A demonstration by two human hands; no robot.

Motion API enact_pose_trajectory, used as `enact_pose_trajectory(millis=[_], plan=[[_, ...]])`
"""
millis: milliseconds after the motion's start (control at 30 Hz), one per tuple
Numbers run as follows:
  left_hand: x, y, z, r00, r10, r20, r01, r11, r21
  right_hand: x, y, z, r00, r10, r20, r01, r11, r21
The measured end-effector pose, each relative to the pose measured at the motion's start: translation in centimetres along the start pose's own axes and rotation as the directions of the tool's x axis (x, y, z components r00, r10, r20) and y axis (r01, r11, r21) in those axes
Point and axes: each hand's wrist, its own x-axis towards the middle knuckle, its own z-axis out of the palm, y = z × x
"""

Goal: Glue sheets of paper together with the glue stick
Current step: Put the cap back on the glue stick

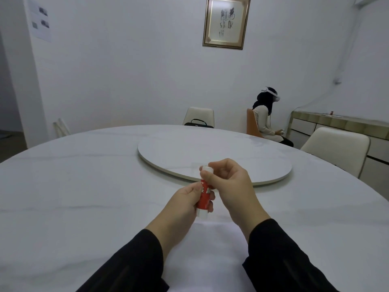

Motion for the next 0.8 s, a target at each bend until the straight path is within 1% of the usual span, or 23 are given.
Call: enact_pose_trajectory(millis=[67, 133, 167, 233, 267, 300, 367, 433, 467, 567, 633, 733, 800], plan=[[0.0, -0.2, 0.1, 1.0, 0.013, 0.015, -0.013, 0.999, 0.049, 0.0, 0.0, 0.0, 0.999, -0.023, -0.035, 0.02, 0.997, -0.08], [0.0, -0.2, 0.2, 0.999, 0.016, 0.029, -0.018, 0.998, 0.057, 0.1, 0.0, -0.1, 0.999, -0.039, -0.022, 0.035, 0.988, -0.152], [0.1, -0.2, 0.2, 1.0, 0.007, 0.021, -0.008, 1.0, 0.03, 0.2, 0.0, -0.2, 1.0, -0.025, 0.014, 0.026, 0.99, -0.136], [0.3, -0.1, -0.1, 1.0, -0.017, -0.005, 0.017, 0.999, -0.03, 0.4, 0.0, -0.7, 0.994, 0.037, 0.103, -0.036, 0.999, -0.008], [0.3, 0.0, -0.1, 1.0, -0.025, -0.011, 0.024, 0.999, -0.04, 0.4, -0.1, -0.9, 0.99, 0.057, 0.128, -0.064, 0.997, 0.047], [0.3, 0.0, -0.2, 1.0, -0.028, -0.01, 0.027, 0.999, -0.04, 0.4, -0.1, -1.0, 0.99, 0.054, 0.127, -0.061, 0.997, 0.055], [0.2, -0.1, 0.0, 1.0, -0.026, 0.001, 0.026, 0.999, -0.026, 0.3, 0.0, -0.9, 0.998, 0.01, 0.063, -0.009, 1.0, -0.01], [0.2, -0.2, 0.2, 1.0, -0.022, 0.008, 0.022, 1.0, 0.01, 0.3, 0.1, -0.7, 1.0, -0.007, 0.001, 0.008, 0.996, -0.094], [0.2, -0.2, 0.2, 1.0, -0.024, 0.005, 0.024, 1.0, 0.011, 0.4, 0.2, -0.7, 1.0, 0.005, 0.005, -0.004, 0.995, -0.103], [0.4, -0.2, -0.1, 0.999, -0.036, 0.0, 0.036, 0.997, -0.063, 0.3, 0.0, -0.8, 0.991, 0.066, 0.113, -0.07, 0.997, 0.031], [0.3, 0.0, -0.2, 0.999, -0.038, 0.025, 0.041, 0.994, -0.098, 0.3, 0.2, -0.9, 0.988, 0.054, 0.147, -0.063, 0.997, 0.053], [0.1, 0.0, 0.0, 0.998, -0.041, 0.047, 0.046, 0.995, -0.092, 0.5, 0.5, -1.1, 0.992, 0.042, 0.118, -0.047, 0.998, 0.039], [0.1, -0.3, 0.0, 0.998, -0.044, 0.046, 0.047, 0.998, -0.05, 0.4, 0.5, -1.0, 0.998, 0.029, 0.062, -0.026, 0.999, -0.047]])
